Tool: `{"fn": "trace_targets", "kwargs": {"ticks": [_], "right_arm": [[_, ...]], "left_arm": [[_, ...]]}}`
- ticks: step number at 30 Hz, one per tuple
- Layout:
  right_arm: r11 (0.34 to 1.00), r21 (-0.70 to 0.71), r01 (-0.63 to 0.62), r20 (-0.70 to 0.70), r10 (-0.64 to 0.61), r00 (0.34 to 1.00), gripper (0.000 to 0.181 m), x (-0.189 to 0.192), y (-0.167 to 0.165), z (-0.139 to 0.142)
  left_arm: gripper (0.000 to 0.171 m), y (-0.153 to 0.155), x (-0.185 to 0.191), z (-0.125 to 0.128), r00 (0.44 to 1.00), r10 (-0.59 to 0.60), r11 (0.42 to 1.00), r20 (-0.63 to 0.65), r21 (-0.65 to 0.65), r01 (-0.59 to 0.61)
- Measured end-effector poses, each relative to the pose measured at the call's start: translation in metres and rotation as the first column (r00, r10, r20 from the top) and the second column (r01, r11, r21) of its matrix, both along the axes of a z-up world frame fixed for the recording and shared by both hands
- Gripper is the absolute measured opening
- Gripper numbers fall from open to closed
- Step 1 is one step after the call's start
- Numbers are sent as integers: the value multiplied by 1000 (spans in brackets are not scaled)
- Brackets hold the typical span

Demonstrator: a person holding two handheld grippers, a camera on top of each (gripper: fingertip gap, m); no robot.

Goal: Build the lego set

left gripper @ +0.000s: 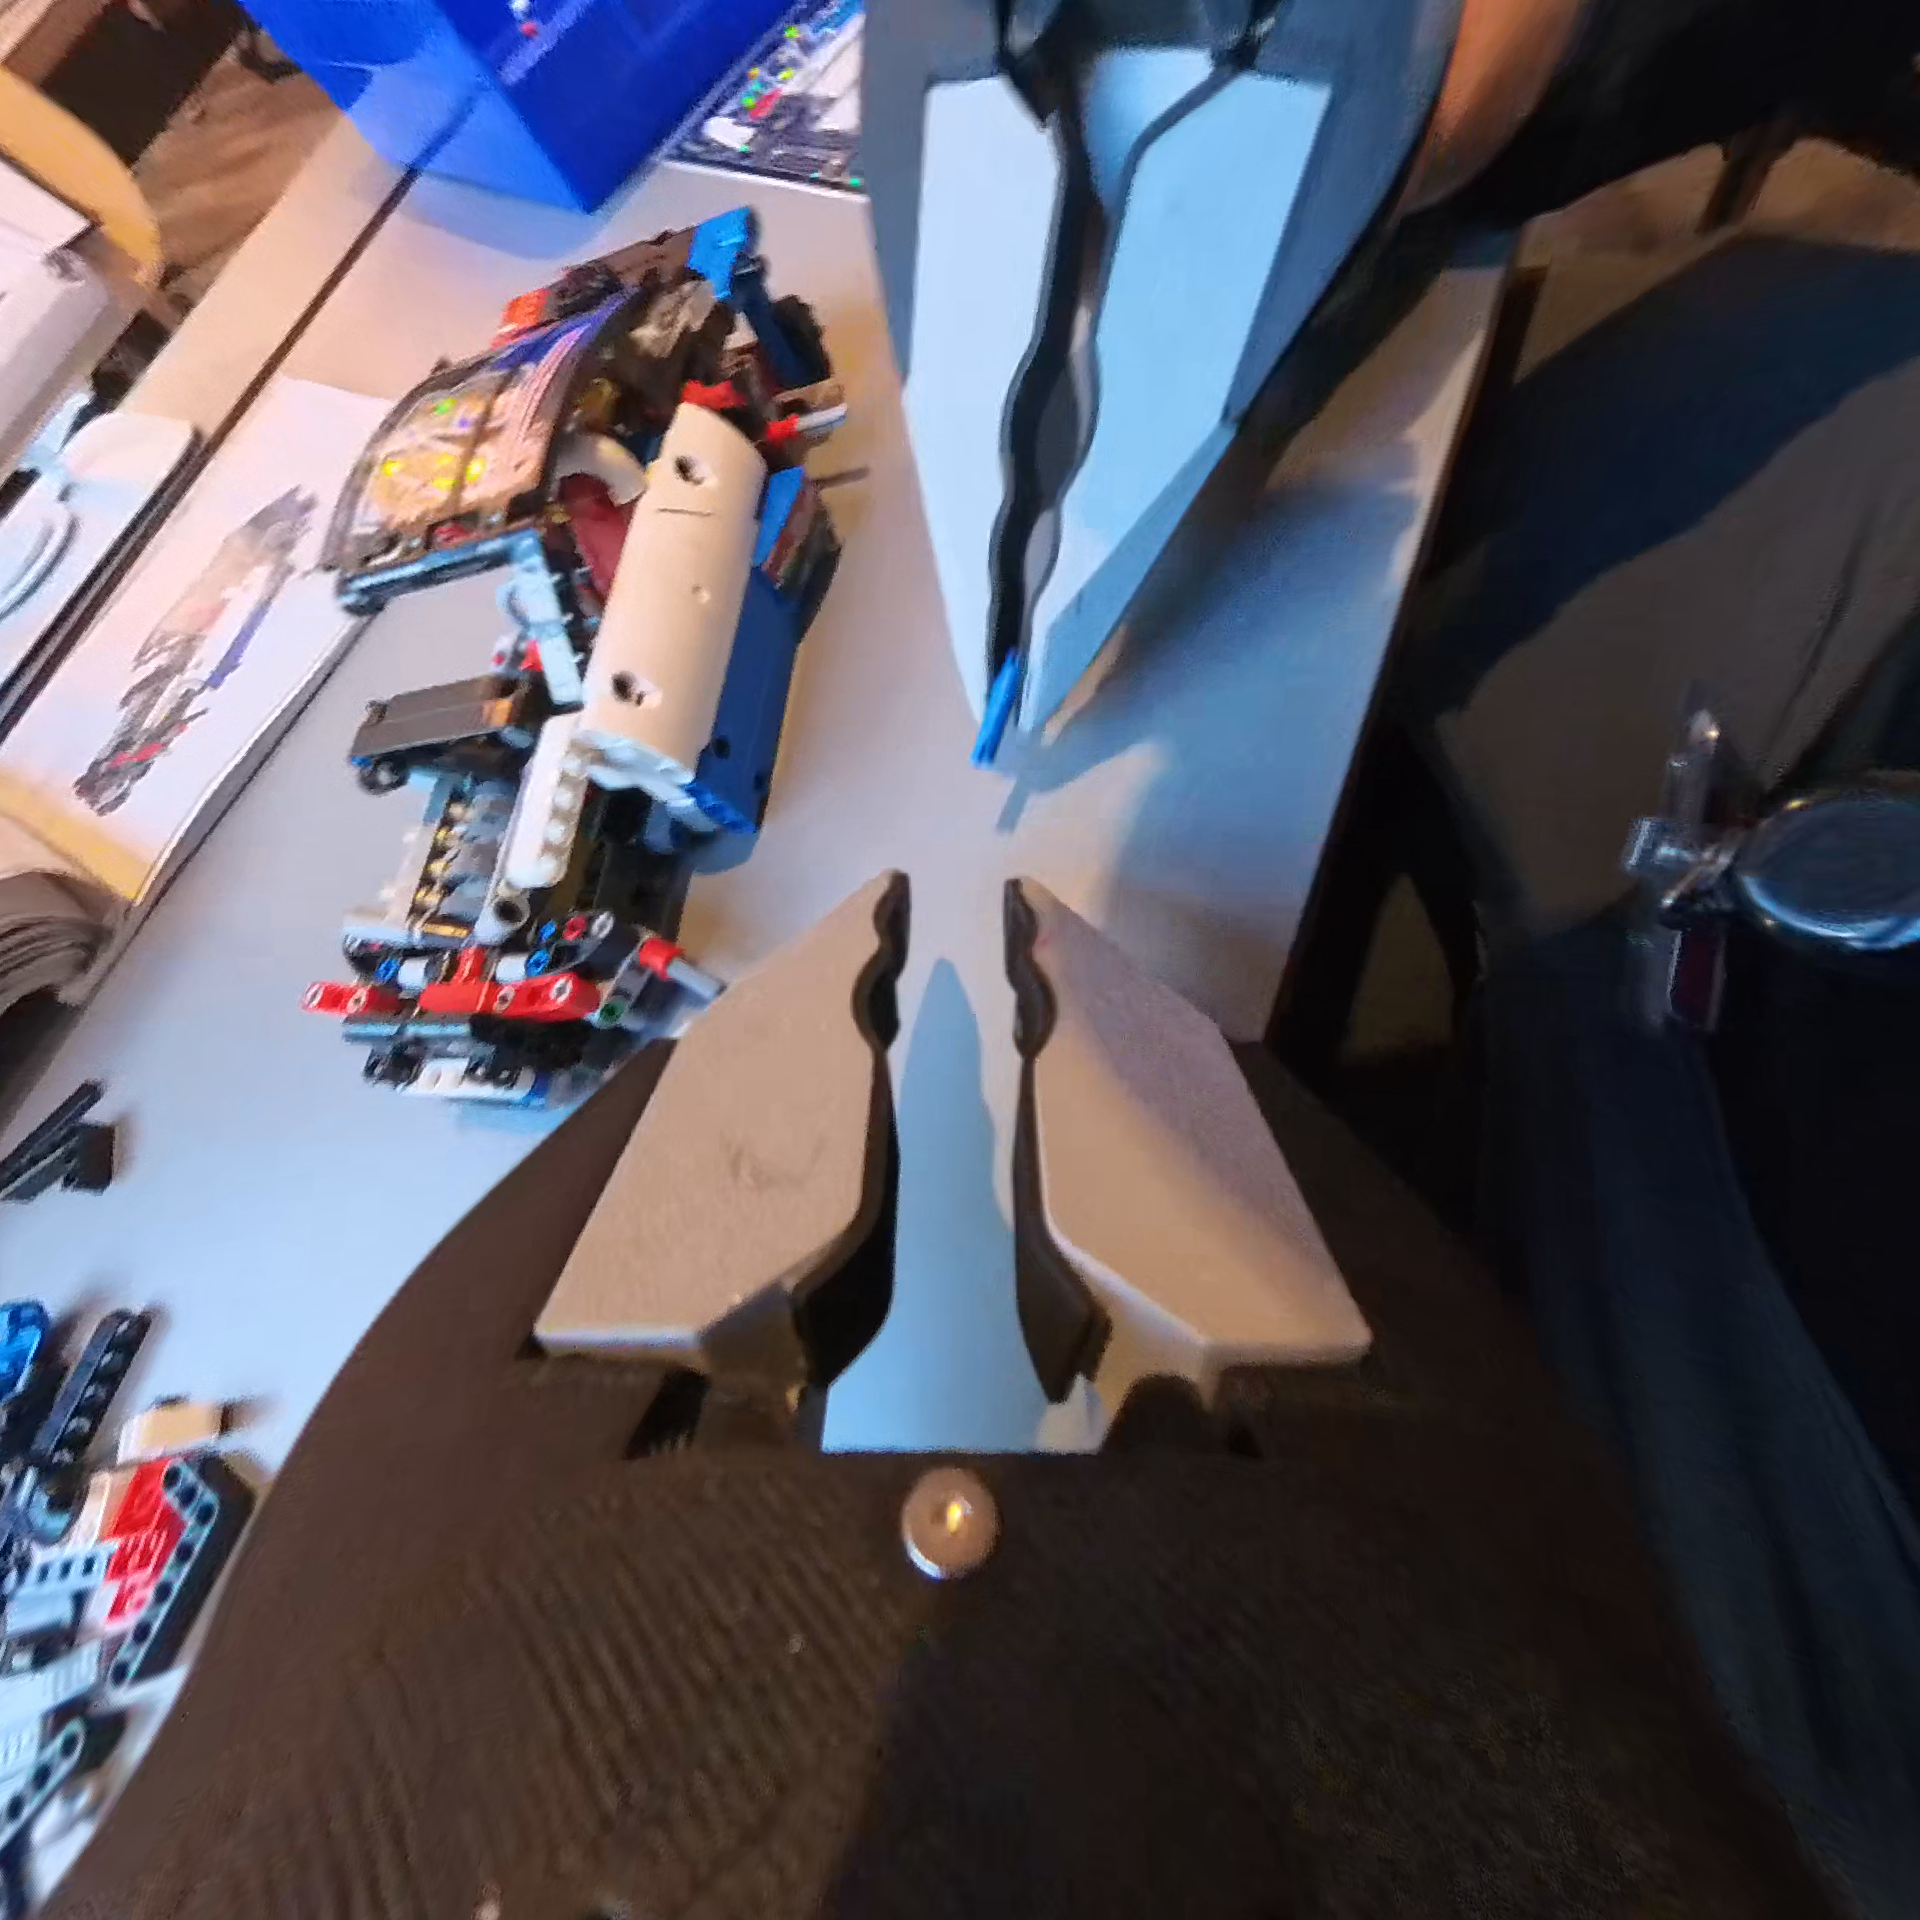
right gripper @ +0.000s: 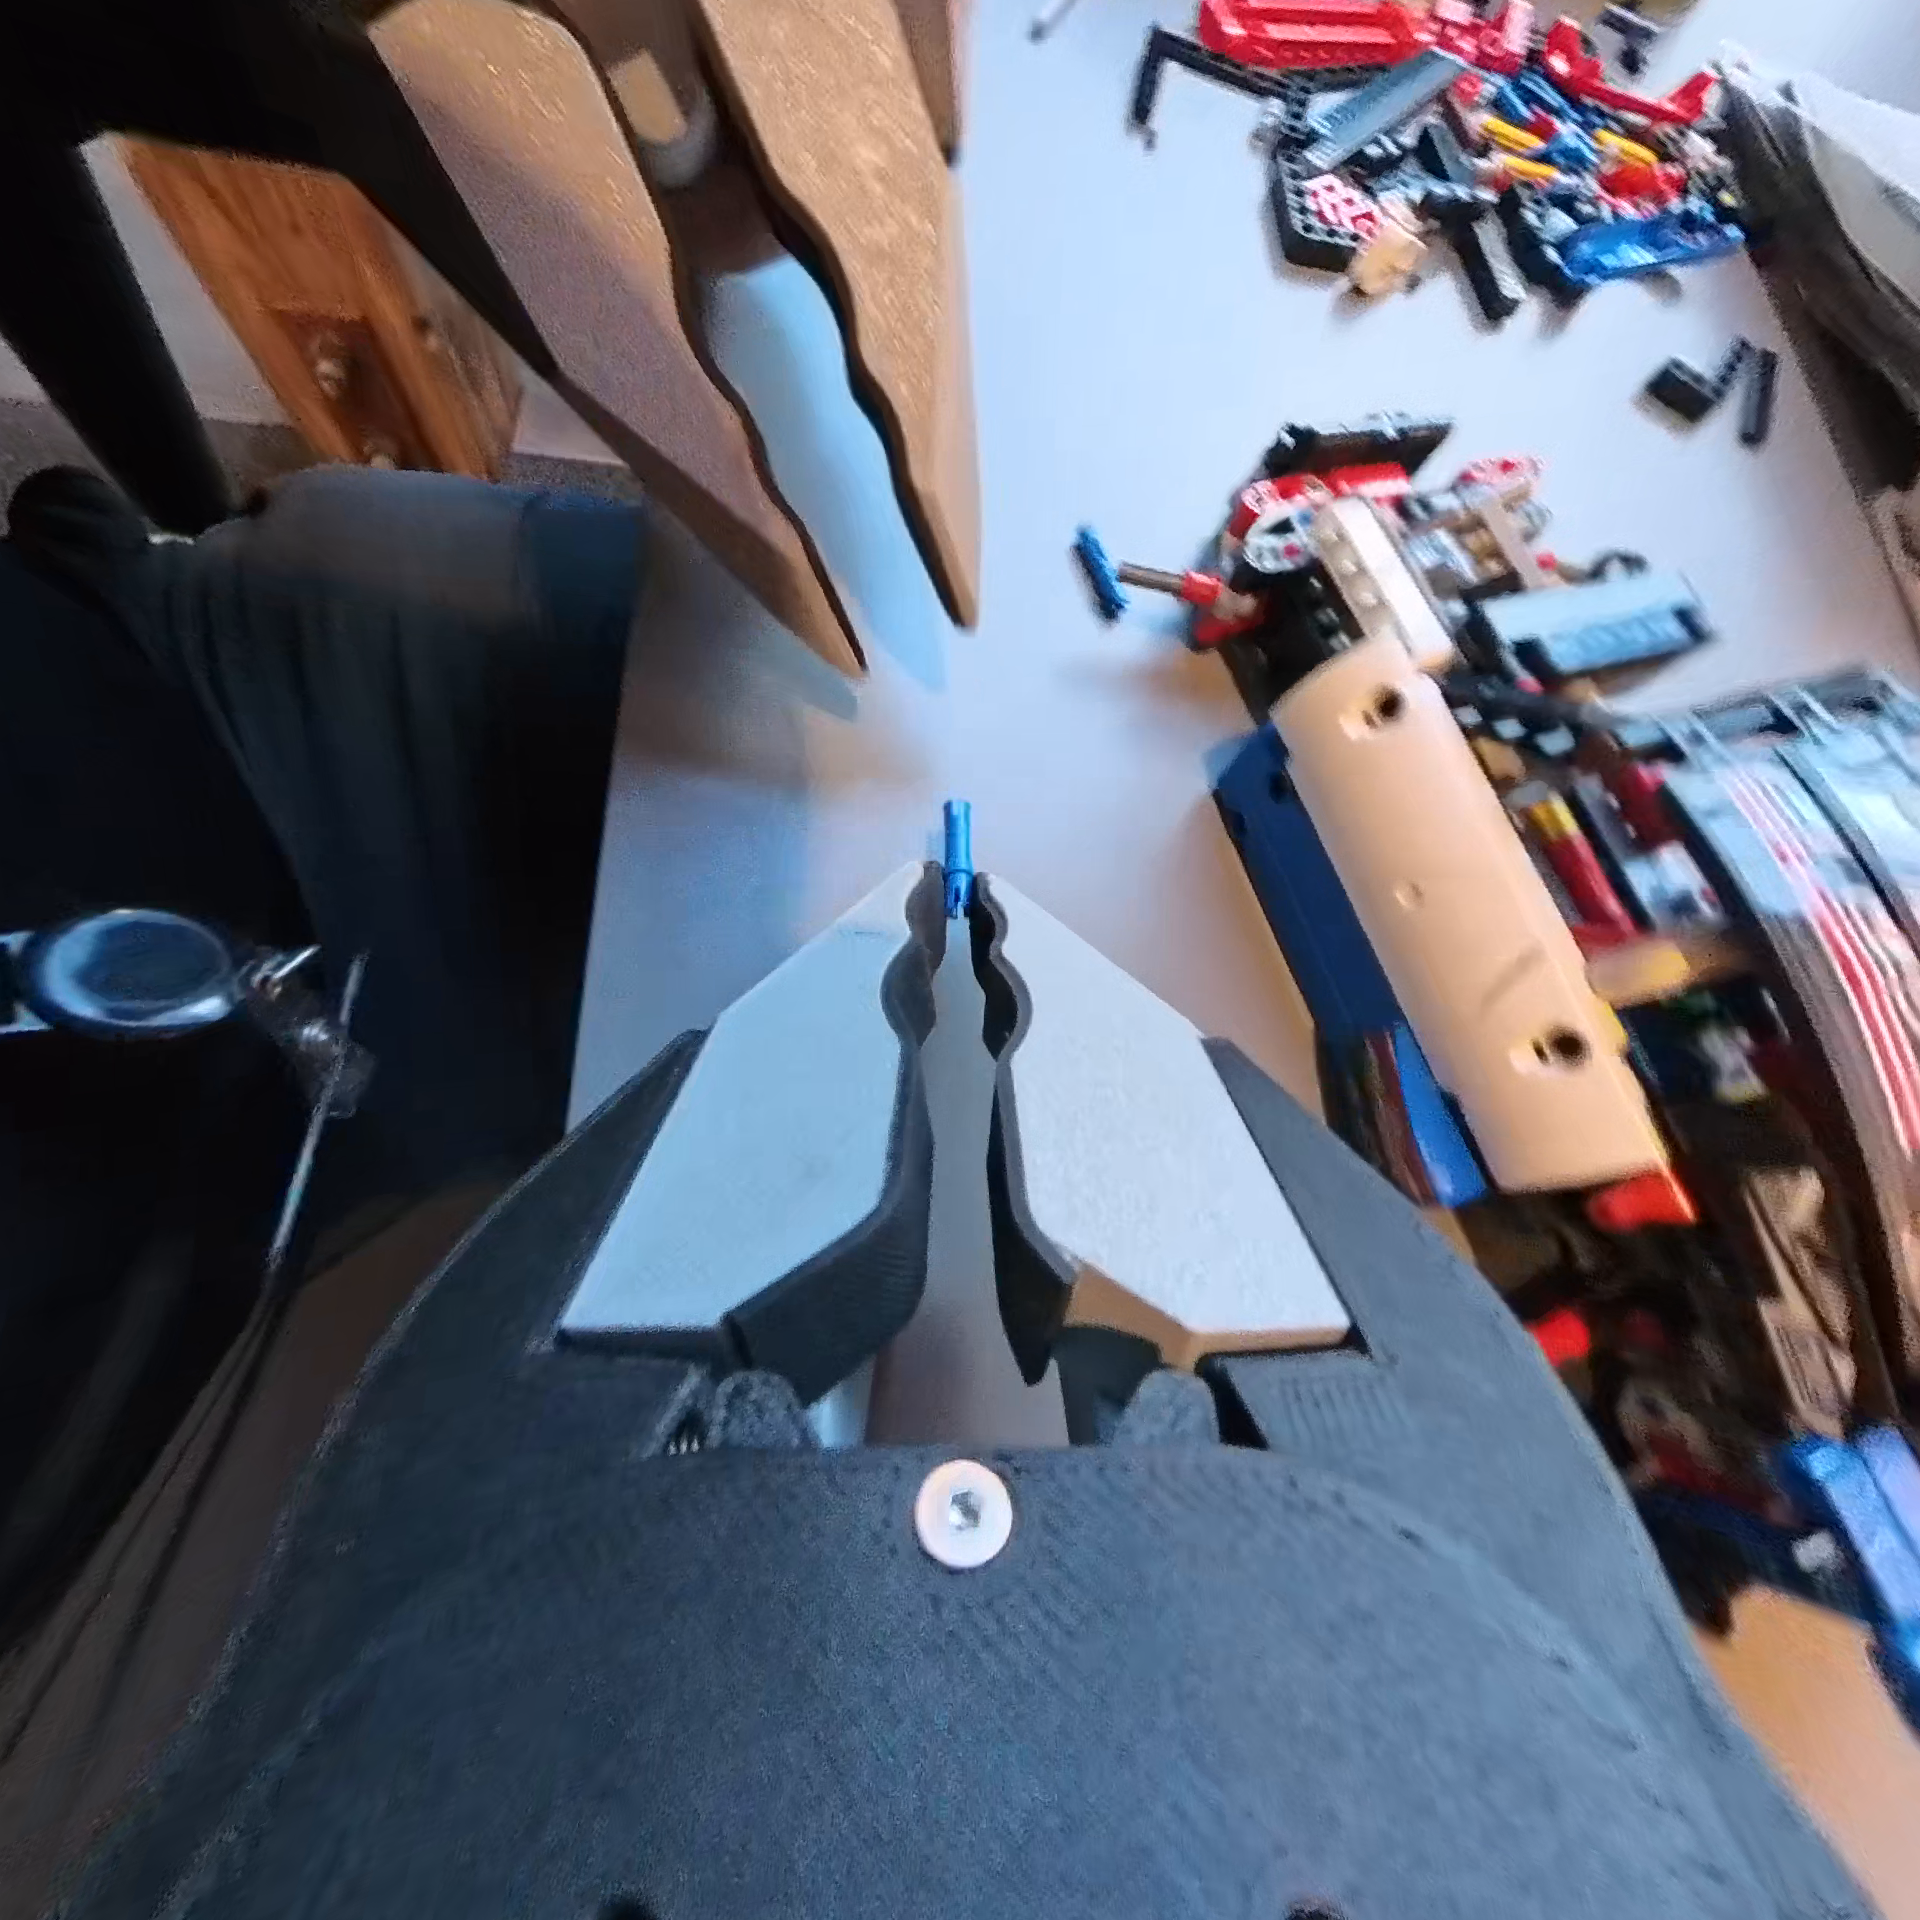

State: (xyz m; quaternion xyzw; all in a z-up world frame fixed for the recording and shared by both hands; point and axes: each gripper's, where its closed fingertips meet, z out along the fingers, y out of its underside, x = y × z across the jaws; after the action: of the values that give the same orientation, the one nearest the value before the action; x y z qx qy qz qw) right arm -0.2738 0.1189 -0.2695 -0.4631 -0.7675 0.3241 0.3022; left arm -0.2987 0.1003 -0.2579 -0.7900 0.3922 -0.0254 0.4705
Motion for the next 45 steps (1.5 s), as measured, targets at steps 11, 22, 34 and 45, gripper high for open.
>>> {"fn": "trace_targets", "kwargs": {"ticks": [11,22,34,45], "right_arm": [[909,-316,273,25,-280,960,3,25,64,16],[833,-356,424,129,-406,905,3,45,78,3],[775,-329,539,153,-520,841,3,80,73,-2],[768,-279,577,108,-572,813,3,89,73,1]], "left_arm": [[16,12,-15,-13,1000,-17,996,-18,-89,16],[62,70,-32,47,993,112,993,-26,-30,-113],[107,127,-30,42,999,39,932,33,-362,-25],[85,120,-23,-13,972,40,880,-232,-452,-144]]}}
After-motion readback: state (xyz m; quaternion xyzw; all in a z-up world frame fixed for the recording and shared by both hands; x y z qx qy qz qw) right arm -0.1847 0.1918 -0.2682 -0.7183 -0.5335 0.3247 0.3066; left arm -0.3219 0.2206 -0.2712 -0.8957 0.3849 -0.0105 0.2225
